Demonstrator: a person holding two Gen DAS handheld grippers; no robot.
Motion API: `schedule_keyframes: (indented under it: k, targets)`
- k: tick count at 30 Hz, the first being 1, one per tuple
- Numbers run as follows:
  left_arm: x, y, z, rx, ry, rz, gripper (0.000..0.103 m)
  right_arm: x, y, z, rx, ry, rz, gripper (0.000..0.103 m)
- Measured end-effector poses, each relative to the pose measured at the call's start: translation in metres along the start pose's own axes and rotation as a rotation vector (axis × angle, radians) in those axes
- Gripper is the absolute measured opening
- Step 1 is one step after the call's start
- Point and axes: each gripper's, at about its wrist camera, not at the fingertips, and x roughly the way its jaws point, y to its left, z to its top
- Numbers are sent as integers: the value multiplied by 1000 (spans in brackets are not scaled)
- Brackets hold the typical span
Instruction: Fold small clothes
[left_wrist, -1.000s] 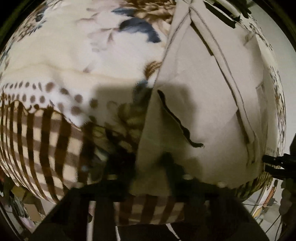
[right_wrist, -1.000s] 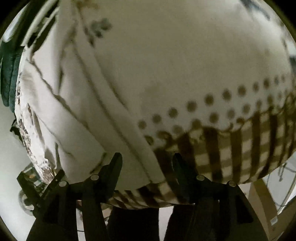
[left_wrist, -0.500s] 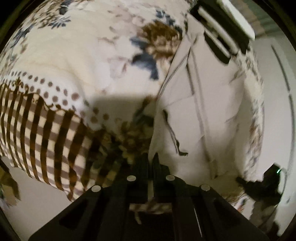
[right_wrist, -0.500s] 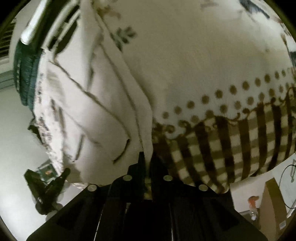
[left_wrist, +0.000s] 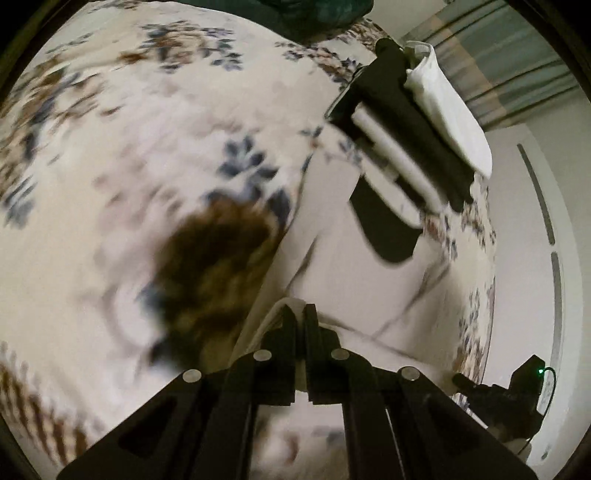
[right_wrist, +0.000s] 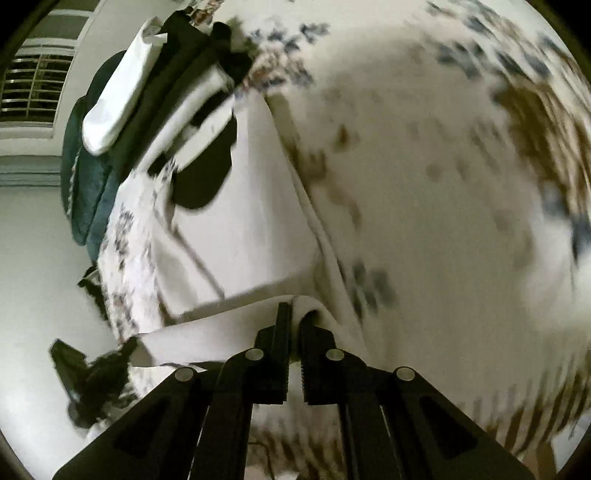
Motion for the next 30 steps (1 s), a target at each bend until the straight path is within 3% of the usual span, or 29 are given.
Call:
schedule_keyframes:
  k: [4,6,8,10,13,17,22,24,26,27,28,30]
  targets:
    - [40,3,37,-38,25,-55,4,28,20,55,28,-17,-29,5]
    - [47,10,49,-65,43,-80,8,44,23,76,61,-15,-4,7]
    - [41,22,58,-90,30,-111,30,51,21,91,107,-22,57,21]
    - [33,33,61,-106,14,-118,48,48,19,97,128,-45,90,48]
    - [20,44,58,-72,0,-94,50,39,16,92,125,-62,75,49]
    - [23,39,46,46,38,0,50,40,16,77,46,-30,-22,49]
    - [56,12,44,174,104,53,50,65,23,71,-59,20,-123,49]
    - [71,1,49,216,110,77,50,76,27,78,-69,21,-126,49]
    - [83,-7,55,244,101,102,44,84,35,86,-80,7,-124,49]
    - [85,-9,57,255,86,97,31,84,38,89,-83,-3,-125,41]
    - [86,-11,59,265,80,95,2,85,42,91,-87,-19,-129,21]
    - [82,-12,63,259,64,74,3,84,51,94,-108,-44,-156,6]
